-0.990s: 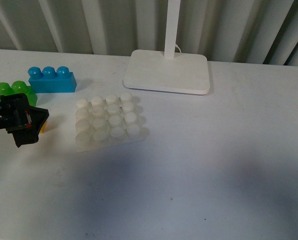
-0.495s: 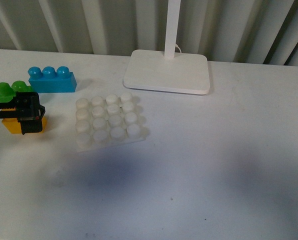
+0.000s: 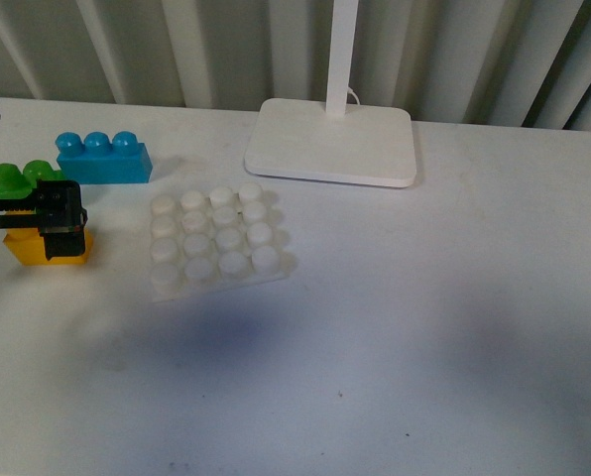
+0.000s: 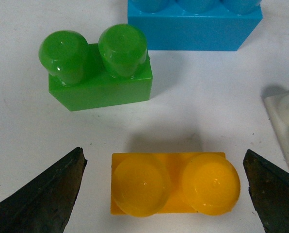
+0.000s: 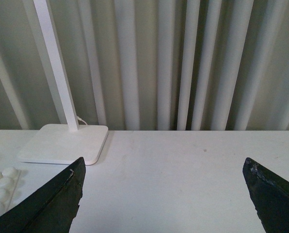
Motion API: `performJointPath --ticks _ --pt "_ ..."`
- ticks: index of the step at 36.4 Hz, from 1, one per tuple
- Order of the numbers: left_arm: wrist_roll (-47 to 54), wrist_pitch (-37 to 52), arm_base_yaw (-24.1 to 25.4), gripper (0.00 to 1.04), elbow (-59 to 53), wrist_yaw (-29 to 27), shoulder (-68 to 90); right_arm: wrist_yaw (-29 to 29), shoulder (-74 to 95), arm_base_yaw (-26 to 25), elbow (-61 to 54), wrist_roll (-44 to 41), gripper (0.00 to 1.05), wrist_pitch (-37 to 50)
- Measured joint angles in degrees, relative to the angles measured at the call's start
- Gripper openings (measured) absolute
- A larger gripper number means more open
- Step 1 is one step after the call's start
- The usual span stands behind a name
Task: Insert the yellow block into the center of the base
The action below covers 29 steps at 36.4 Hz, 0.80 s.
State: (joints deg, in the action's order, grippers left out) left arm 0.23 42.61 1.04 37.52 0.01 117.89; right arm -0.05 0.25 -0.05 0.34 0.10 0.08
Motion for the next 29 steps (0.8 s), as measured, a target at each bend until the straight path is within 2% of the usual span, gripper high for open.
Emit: performJointPath --ticks 21,24,27,29 --pt "0.13 -0.72 -0.22 0.98 1.18 -1.55 1.99 0.00 0.00 0.00 0.00 0.00 0.95 0.00" --pt "0.00 -0.76 -0.26 0.88 1.18 -1.57 1.99 0.00 0.00 0.00 0.00 0.00 0.95 0.00" --pt "-0.28 -0.81 -0.26 0.71 1.18 -1.60 1.99 0.00 0.00 0.00 0.00 0.00 0.95 0.00" --pt "-0.39 -0.79 -0.26 0.66 1.18 -1.60 1.99 0.00 0.00 0.00 0.00 0.00 0.95 0.00"
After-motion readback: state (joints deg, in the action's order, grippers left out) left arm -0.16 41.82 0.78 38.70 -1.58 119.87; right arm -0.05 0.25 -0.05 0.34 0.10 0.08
